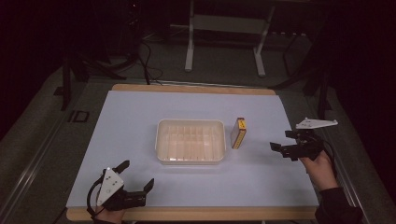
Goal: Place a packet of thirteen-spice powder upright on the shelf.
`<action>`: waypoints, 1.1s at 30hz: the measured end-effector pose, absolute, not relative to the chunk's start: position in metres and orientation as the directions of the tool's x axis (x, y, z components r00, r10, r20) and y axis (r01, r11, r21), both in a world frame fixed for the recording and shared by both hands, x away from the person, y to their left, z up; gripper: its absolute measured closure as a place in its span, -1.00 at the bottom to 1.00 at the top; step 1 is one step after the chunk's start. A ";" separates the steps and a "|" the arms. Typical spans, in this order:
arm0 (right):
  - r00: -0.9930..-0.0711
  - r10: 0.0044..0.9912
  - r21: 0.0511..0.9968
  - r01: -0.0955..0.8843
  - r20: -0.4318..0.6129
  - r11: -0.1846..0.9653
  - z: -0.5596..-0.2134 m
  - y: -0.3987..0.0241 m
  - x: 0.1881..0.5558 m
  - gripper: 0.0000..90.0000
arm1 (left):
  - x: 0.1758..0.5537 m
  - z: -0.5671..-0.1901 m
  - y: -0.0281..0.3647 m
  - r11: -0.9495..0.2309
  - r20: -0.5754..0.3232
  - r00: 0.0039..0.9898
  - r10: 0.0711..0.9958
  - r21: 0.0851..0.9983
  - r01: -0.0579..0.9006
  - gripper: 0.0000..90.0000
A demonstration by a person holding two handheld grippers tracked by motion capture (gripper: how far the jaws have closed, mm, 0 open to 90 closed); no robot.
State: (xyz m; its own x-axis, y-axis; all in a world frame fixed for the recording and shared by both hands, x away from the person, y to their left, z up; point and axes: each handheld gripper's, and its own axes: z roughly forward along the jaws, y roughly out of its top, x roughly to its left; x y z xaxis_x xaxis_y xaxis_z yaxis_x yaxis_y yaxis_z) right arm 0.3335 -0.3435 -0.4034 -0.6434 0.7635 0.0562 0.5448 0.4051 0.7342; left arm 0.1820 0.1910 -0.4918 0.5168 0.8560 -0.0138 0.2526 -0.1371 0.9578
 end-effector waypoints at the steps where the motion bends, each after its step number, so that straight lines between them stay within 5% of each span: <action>1: -0.654 0.754 0.719 0.551 0.057 0.423 -0.403 -0.343 0.334 -0.70 | 0.182 -0.492 0.191 -0.137 -0.015 0.517 0.856 0.958 0.254 -1.00; 14: -0.716 0.692 0.495 0.634 0.087 0.594 -0.407 -0.338 0.342 -0.70 | 0.182 -0.492 0.191 -0.144 -0.010 0.521 0.853 0.956 0.254 -1.00; 33: -0.833 0.533 0.188 0.553 0.148 0.812 -0.416 -0.328 0.346 -0.71 | 0.183 -0.492 0.190 -0.147 -0.011 0.526 0.850 0.955 0.256 -1.00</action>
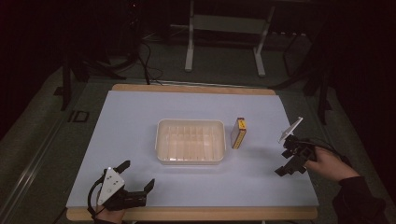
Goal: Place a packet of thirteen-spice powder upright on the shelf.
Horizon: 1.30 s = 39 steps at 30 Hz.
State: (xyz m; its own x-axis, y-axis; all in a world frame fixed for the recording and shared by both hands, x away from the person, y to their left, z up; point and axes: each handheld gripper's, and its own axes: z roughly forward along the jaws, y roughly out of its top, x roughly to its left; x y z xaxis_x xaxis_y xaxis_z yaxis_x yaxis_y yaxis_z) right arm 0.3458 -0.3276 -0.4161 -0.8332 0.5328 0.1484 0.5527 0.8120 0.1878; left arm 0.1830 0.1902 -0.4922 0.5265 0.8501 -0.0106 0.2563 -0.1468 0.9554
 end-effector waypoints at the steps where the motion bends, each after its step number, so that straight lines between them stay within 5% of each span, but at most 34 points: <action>1: -0.835 0.528 0.174 0.549 0.153 0.817 -0.416 -0.327 0.346 -0.71 | 0.183 -0.492 0.190 -0.146 -0.011 0.526 0.850 0.956 0.256 -1.00; 39: -0.955 0.209 -0.030 0.207 0.209 0.978 -0.418 -0.284 0.355 -0.66 | 0.184 -0.493 0.190 -0.143 -0.017 0.528 0.849 0.955 0.260 -1.00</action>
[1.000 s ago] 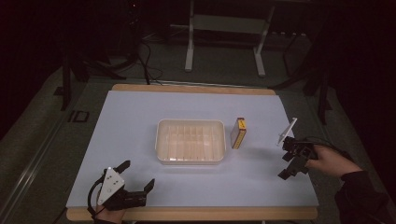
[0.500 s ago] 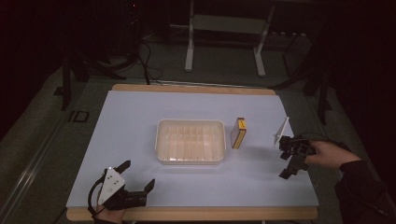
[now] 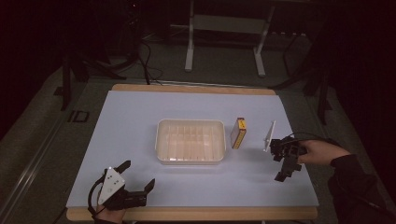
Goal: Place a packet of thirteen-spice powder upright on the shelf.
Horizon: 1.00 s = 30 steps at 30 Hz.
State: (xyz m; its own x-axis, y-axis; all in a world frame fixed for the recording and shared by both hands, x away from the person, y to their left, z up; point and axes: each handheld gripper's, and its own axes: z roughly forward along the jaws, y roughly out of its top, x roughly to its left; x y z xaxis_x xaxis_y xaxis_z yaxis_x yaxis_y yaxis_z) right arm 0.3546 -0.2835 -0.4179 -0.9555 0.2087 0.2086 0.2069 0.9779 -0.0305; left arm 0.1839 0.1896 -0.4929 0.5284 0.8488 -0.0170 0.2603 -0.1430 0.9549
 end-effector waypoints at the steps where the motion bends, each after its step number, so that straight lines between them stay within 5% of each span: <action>1: -0.958 0.194 -0.031 0.192 0.210 0.981 -0.418 -0.281 0.354 -0.66 | 0.184 -0.493 0.190 -0.144 -0.016 0.529 0.848 0.955 0.259 -1.00; 30: -0.976 0.003 0.023 0.008 0.217 1.000 -0.405 -0.218 0.350 -0.63 | 0.182 -0.493 0.191 -0.142 -0.020 0.528 0.849 0.954 0.265 -1.00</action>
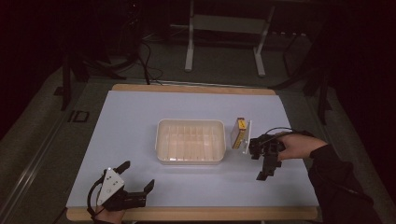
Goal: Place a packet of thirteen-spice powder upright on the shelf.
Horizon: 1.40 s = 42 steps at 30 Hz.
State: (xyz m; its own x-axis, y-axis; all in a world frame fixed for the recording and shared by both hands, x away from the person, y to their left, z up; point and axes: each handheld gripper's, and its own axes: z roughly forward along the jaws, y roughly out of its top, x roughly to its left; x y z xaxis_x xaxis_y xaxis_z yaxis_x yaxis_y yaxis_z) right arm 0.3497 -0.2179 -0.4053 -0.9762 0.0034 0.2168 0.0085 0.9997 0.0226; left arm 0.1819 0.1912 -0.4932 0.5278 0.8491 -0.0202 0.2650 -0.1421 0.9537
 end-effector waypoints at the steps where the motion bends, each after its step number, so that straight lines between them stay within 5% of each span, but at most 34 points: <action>1: -0.977 -0.002 0.026 0.004 0.215 1.000 -0.405 -0.216 0.350 -0.63 | 0.182 -0.493 0.191 -0.142 -0.021 0.528 0.849 0.954 0.266 -1.00; 25: -0.984 -0.098 0.107 -0.083 0.148 0.991 -0.376 -0.185 0.359 -0.64 | 0.176 -0.494 0.196 -0.145 -0.013 0.514 0.858 0.953 0.266 -1.00; 42: -0.992 -0.077 0.136 -0.064 0.096 0.989 -0.354 -0.181 0.384 -0.66 | 0.173 -0.493 0.198 -0.131 -0.023 0.505 0.863 0.955 0.268 -1.00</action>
